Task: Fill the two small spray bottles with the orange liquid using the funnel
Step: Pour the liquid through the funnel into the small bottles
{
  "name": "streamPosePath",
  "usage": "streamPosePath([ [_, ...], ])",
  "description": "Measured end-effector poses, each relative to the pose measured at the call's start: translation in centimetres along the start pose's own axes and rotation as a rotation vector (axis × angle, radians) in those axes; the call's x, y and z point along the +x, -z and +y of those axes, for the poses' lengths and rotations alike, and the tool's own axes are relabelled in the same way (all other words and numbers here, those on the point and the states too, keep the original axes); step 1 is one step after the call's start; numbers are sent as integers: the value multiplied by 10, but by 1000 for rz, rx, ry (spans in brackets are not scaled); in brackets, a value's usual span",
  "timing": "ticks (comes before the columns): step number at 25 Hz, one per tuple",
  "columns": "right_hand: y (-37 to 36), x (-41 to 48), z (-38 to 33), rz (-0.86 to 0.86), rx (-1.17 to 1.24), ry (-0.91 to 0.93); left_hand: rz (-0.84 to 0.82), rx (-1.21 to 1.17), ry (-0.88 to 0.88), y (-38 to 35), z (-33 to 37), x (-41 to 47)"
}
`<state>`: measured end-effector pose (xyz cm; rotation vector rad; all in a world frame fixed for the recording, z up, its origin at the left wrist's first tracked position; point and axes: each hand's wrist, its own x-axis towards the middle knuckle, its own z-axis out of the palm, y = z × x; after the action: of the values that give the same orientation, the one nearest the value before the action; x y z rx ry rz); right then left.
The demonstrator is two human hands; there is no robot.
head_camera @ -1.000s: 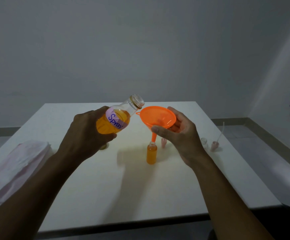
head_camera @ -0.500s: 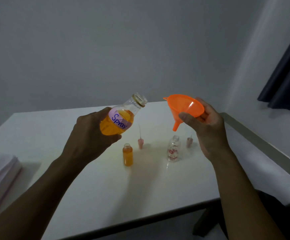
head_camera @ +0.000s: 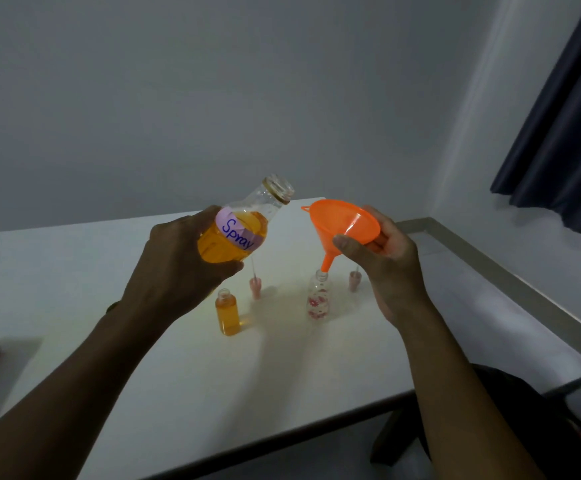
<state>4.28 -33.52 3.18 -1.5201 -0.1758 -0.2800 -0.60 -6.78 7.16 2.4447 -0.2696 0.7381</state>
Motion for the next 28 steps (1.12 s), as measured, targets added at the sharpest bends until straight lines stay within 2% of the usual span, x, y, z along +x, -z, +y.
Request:
streamPosePath([
  [7,2,0,11,-71,-50,-18,-10,26,-35,-4,2,4],
  [12,0,-1,23,-156,-143,-22,-93,187,-78,-2,0,13],
  [18,-2,-1,25,-164,-117,-31,-128,380,-160,-2,2,23],
  [28,-4,-4,18,-160,-110,-9,-145,419,-191,-1,-4,31],
])
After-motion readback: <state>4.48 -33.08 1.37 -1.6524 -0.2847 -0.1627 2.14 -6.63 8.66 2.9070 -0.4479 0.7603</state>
